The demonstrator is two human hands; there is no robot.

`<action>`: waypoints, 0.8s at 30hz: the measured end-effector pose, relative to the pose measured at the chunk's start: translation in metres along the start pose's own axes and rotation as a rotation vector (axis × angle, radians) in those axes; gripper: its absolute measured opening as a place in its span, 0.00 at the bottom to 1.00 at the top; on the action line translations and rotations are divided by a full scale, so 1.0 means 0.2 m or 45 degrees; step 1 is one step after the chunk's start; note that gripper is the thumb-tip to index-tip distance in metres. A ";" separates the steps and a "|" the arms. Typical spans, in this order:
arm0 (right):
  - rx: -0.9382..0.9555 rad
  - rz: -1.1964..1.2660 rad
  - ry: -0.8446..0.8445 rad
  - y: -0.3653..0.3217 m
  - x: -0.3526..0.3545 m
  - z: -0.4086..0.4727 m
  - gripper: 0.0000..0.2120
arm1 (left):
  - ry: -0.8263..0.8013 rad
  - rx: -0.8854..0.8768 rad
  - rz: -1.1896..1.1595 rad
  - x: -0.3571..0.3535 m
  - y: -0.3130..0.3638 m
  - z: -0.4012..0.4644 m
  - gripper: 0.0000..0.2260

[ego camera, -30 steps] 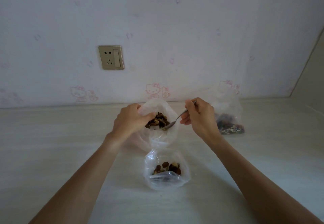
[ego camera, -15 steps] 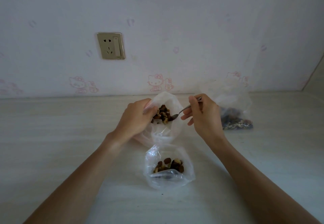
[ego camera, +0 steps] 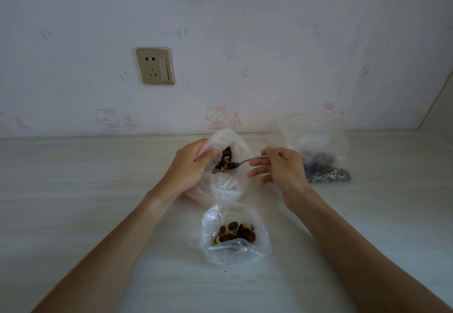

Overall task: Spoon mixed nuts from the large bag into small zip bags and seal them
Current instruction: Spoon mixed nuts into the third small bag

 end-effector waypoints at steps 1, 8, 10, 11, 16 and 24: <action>-0.009 0.008 0.001 0.00 0.00 0.00 0.11 | 0.002 0.007 -0.035 0.00 -0.01 0.00 0.09; -0.059 0.005 -0.054 0.03 -0.05 -0.02 0.11 | -0.019 0.019 -0.168 -0.04 -0.02 0.01 0.07; -0.081 0.044 -0.063 0.04 -0.05 -0.02 0.10 | -0.002 0.034 -0.176 -0.04 -0.03 0.01 0.08; -0.097 0.060 -0.067 0.04 -0.05 -0.02 0.10 | 0.008 0.047 -0.174 -0.03 -0.04 0.01 0.08; -0.100 0.117 -0.032 0.04 -0.02 -0.01 0.12 | 0.217 0.109 0.002 0.07 -0.05 0.01 0.13; 0.030 0.091 0.028 -0.02 0.03 -0.02 0.13 | 0.317 0.080 0.063 0.24 0.04 -0.06 0.05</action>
Point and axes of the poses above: each hand's wrist, its own z-axis towards the middle knuckle, its own x-axis out of the back of the hand, y = z × x, the point moved 9 cm from there along z, towards the middle knuckle, and after that the axes turned 8 degrees about z, right-handed, at the moved point
